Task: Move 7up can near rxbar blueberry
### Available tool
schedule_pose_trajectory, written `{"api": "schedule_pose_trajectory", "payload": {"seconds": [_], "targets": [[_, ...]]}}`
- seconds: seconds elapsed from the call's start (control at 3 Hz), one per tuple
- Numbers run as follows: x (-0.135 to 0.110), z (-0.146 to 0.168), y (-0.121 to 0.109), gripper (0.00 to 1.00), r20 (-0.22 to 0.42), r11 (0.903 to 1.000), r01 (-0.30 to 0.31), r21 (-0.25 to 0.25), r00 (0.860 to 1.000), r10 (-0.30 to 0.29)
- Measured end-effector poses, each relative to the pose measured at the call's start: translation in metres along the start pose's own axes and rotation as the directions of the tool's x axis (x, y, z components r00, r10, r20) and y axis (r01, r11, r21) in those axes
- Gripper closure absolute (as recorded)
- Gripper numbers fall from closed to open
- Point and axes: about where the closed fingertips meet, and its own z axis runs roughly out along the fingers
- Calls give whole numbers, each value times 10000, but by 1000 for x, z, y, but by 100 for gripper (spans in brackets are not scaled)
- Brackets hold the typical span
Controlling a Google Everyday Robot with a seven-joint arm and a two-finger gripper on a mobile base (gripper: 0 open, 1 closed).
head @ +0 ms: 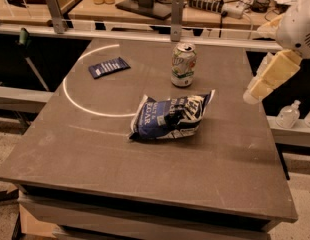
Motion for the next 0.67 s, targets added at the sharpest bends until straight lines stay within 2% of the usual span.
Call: {"api": "schedule_pose_trajectory", "payload": {"seconds": [0.33,0.67], "targets": [[-10,25,-34,0,1627,9971,-728,237,9843,680],[-10,25,-34,0,1619,9971,-721,236,9845,674]]}}
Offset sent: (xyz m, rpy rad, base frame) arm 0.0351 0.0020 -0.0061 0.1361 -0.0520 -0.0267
